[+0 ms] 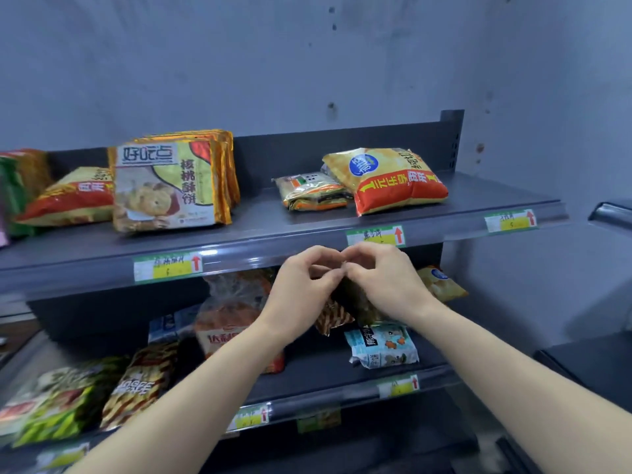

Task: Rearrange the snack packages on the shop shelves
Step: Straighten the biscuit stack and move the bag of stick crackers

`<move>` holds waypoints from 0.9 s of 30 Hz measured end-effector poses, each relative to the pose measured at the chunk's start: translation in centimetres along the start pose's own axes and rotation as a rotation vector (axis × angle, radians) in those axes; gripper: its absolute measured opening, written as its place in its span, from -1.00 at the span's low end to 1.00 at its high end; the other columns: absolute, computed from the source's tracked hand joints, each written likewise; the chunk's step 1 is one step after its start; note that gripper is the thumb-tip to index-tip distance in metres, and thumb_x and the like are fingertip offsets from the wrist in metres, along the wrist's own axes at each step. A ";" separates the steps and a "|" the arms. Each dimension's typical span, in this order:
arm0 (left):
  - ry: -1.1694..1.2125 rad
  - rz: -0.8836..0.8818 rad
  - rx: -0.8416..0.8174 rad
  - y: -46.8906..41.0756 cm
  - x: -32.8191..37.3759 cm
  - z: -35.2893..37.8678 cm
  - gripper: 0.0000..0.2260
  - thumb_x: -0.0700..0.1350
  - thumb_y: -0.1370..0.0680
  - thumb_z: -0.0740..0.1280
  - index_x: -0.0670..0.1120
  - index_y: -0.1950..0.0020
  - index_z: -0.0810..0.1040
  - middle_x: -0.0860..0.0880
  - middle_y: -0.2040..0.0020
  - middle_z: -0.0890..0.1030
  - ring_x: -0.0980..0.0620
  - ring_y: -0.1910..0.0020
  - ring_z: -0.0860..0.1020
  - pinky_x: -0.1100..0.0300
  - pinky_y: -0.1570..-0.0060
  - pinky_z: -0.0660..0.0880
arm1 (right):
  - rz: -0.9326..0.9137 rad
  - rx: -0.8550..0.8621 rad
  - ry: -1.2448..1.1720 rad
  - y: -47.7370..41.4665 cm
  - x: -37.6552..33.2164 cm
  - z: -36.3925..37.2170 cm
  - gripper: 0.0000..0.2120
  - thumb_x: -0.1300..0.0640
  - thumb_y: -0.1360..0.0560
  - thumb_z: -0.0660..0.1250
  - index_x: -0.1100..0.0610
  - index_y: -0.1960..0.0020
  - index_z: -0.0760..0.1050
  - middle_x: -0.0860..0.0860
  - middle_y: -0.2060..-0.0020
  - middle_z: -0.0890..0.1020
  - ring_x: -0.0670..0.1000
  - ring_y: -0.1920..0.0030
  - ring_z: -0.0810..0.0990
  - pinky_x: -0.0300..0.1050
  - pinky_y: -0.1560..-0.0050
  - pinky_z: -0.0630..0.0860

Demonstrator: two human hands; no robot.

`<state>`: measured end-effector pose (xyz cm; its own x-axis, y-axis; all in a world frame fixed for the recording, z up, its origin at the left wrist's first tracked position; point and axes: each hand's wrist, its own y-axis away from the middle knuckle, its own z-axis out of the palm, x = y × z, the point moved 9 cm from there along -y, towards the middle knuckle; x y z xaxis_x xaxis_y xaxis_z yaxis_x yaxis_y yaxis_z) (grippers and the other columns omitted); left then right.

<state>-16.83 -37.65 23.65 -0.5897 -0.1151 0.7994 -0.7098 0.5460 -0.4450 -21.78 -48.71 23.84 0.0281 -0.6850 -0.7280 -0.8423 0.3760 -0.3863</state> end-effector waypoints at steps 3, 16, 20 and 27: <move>-0.005 0.038 0.056 -1.3 1.3 -3.5 -0.87 -0.25 -0.51 0.34 -0.06 0.02 0.61 0.04 0.12 0.67 0.11 0.11 0.62 0.31 0.06 0.53 | -0.046 0.062 -0.016 -1.8 -3.2 -0.4 -0.79 0.17 -0.51 0.32 0.14 -0.13 0.59 0.00 -0.01 0.66 -0.05 -0.06 0.59 -0.22 -0.10 0.47; -0.079 -0.344 0.103 -13.0 -3.0 -6.4 -0.88 -0.09 -0.53 0.34 -0.12 0.09 0.47 0.02 0.27 0.45 0.11 0.33 0.41 0.24 0.35 0.37 | 0.202 -0.052 0.052 -12.0 -4.0 0.7 -0.57 0.07 -0.56 0.28 0.20 -0.37 0.35 0.12 -0.27 0.48 0.09 -0.21 0.48 -0.18 -0.04 0.37; 0.137 -0.556 0.078 -14.7 -5.3 -5.2 -0.77 -0.20 -0.49 0.39 -0.21 -0.11 0.48 -0.06 0.21 0.48 0.04 0.25 0.49 0.19 0.28 0.55 | 0.245 -0.049 0.051 -14.3 -2.3 2.3 -0.66 0.10 -0.52 0.29 0.19 -0.26 0.43 0.13 -0.16 0.56 0.08 0.01 0.54 -0.18 0.26 0.41; 0.253 -0.753 0.078 -15.2 -7.0 -4.8 -0.88 -0.28 -0.53 0.32 -0.18 0.18 0.43 -0.12 0.23 0.48 0.03 0.31 0.47 0.32 0.56 0.47 | 0.208 -0.027 0.180 -16.1 -1.5 2.6 -0.76 0.18 -0.50 0.24 0.22 -0.15 0.45 0.17 -0.12 0.54 0.16 -0.11 0.52 -0.13 0.16 0.37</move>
<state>-0.05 -41.12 26.71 0.1578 -0.2330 0.9596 -0.9131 0.3355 0.2316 -6.80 -52.07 29.70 -0.2415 -0.6957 -0.6765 -0.8339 0.5053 -0.2220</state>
